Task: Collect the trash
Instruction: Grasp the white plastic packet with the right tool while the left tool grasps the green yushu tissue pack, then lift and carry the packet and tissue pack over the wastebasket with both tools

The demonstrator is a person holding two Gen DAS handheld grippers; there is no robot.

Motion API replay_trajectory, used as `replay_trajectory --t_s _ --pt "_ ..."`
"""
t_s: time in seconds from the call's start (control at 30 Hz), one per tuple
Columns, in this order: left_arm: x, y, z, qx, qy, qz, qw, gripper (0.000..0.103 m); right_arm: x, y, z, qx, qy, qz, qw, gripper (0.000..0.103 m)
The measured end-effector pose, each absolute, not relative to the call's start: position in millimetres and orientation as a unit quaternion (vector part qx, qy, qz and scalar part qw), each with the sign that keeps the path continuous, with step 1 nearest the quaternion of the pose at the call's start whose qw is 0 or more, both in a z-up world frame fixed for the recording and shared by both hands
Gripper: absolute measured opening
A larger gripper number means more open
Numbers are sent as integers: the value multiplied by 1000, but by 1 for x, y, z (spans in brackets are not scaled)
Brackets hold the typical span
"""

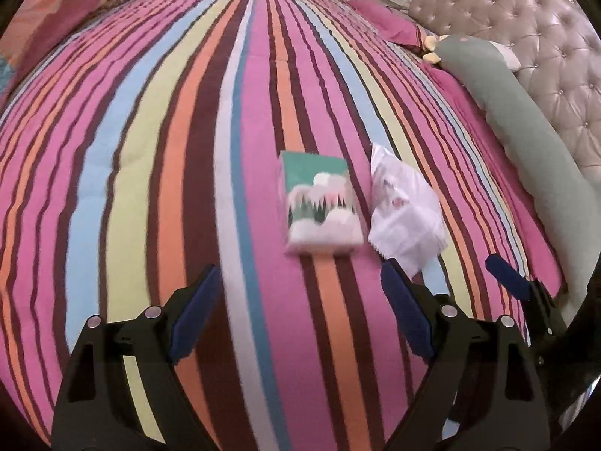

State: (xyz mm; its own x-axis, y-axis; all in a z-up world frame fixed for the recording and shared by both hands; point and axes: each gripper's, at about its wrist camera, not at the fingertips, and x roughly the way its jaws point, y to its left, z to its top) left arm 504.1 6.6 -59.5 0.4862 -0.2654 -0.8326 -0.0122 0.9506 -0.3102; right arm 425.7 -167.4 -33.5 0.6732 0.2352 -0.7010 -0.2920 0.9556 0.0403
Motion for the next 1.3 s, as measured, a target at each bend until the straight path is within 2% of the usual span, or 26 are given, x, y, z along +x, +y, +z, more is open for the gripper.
replay_trajectory --t_s 0.7,0.93,1.23,1.3 --pt "575 -12 -78 -92 541 -55 834 84 479 -137 -49 -125 369 167 906 95" --pt "574 -9 -79 -76 524 -49 847 52 492 -135 -54 -117 384 167 900 95" --pt "567 6 -78 -115 512 -61 849 48 488 -142 -53 -86 401 139 902 67" --pt "561 8 -75 -120 508 -64 851 48 484 -147 -49 -69 398 131 905 65"
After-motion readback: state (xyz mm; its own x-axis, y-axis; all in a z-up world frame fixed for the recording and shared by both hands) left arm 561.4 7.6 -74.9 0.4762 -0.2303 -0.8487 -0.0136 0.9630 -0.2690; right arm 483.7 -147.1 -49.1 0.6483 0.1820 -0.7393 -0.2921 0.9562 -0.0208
